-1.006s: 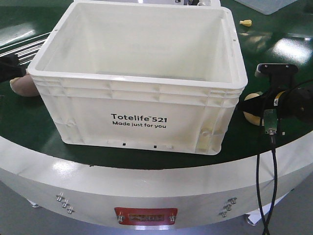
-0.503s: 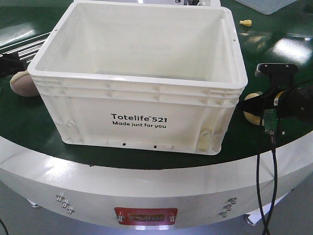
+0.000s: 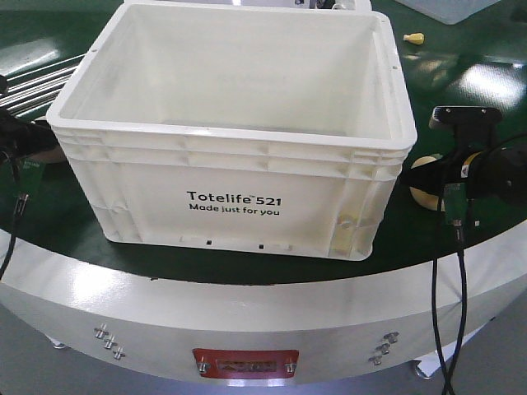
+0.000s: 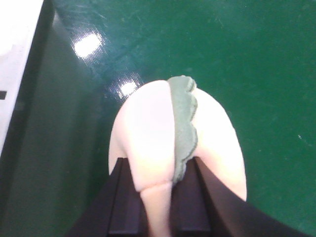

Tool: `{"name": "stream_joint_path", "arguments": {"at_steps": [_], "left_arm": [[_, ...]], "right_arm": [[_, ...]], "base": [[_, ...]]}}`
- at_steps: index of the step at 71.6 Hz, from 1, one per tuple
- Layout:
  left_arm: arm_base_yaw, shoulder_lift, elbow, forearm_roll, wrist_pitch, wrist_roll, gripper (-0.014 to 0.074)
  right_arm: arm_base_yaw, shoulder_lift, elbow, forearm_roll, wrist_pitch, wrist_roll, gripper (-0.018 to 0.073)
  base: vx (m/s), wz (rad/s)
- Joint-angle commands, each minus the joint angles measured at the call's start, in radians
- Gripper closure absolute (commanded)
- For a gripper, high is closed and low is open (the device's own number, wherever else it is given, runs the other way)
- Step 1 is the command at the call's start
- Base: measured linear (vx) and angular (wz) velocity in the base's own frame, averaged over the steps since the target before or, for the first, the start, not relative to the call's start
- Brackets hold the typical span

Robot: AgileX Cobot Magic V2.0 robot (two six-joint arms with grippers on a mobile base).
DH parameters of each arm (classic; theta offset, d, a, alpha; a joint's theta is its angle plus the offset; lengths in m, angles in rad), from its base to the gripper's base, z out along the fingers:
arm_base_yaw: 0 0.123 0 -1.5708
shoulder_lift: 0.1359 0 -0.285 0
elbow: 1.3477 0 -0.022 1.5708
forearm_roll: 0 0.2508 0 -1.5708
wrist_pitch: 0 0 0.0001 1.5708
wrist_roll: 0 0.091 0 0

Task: Place moving items into box and shelve
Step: 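Close both grippers on the plush toys and lift them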

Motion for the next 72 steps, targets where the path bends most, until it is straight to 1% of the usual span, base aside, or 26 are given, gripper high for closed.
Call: {"name": "stream_joint_path", "arguments": {"at_steps": [1,17,21,24,27,29,30,33,35,36,37,38,39,41,42,57,72], "left_arm": [[0.000,-0.016,-0.033,-0.005,-0.097,-0.009,0.0041],[0.000,0.053,-0.033,-0.005,-0.149,-0.009,0.0043],[0.000,0.064,-0.033,-0.006,-0.151,-0.009,0.0059],[0.000,0.072,-0.033,-0.006,-0.150,-0.009,0.0094],[0.000,0.080,-0.033,-0.006,-0.147,-0.009,0.0141],[-0.001,0.085,-0.033,-0.006,-0.143,-0.009,0.0208],[-0.001,0.088,-0.033,-0.006,-0.142,-0.009,0.0223],[-0.002,0.090,-0.033,-0.006,-0.129,-0.009,0.0327],[-0.004,0.093,-0.033,-0.006,-0.122,-0.009,0.0424],[-0.004,0.093,-0.033,-0.006,-0.121,-0.009,0.0424],[-0.004,0.093,-0.033,-0.006,-0.118,-0.009,0.0484],[-0.004,0.093,-0.033,-0.005,-0.118,-0.009,0.0524],[-0.004,0.093,-0.033,-0.005,-0.118,-0.009,0.0543],[-0.005,0.093,-0.033,-0.005,-0.118,-0.009,0.0618],[-0.005,0.093,-0.033,-0.005,-0.120,-0.008,0.0626],[-0.006,0.070,-0.033,-0.005,-0.121,-0.010,0.0625],[-0.005,-0.006,-0.033,-0.005,-0.140,-0.010,0.0624]], "right_arm": [[0.001,-0.024,-0.018,-0.006,-0.037,0.004,0.0574],[0.001,-0.024,-0.018,-0.005,-0.035,0.004,0.0574],[0.001,-0.024,-0.018,-0.005,-0.035,0.004,0.0574],[0.001,-0.024,-0.018,-0.005,-0.035,0.004,0.0574],[0.001,-0.024,-0.018,-0.005,-0.038,0.004,0.0574],[0.001,-0.024,-0.018,-0.005,-0.039,0.004,0.0574],[0.001,-0.024,-0.018,-0.005,-0.040,0.004,0.0574],[0.001,-0.024,-0.018,-0.005,-0.042,0.004,0.0574],[0.001,-0.024,-0.018,-0.005,-0.043,0.004,0.0574],[0.001,-0.024,-0.018,-0.005,-0.043,0.004,0.0574],[0.001,-0.024,-0.018,-0.005,-0.043,0.004,0.0574],[0.001,-0.024,-0.018,-0.005,-0.043,0.004,0.0574],[0.001,-0.024,-0.018,-0.005,-0.043,0.004,0.0574],[0.001,-0.024,-0.018,-0.005,-0.045,0.004,0.0574],[0.001,-0.024,-0.018,-0.005,-0.045,0.004,0.0574],[0.001,-0.024,-0.018,-0.009,-0.050,0.004,0.0574],[0.001,-0.033,-0.018,-0.026,-0.101,0.004,0.0573]], "base": [[0.00,0.00],[0.00,0.00],[0.00,0.00],[0.00,0.00],[0.00,0.00],[0.00,0.00],[0.00,0.00],[0.00,0.00],[0.00,0.00],[0.00,0.00],[0.00,0.00],[0.00,0.00],[0.00,0.00],[0.00,0.00],[0.00,0.00],[0.00,0.00],[0.00,0.00]]}}
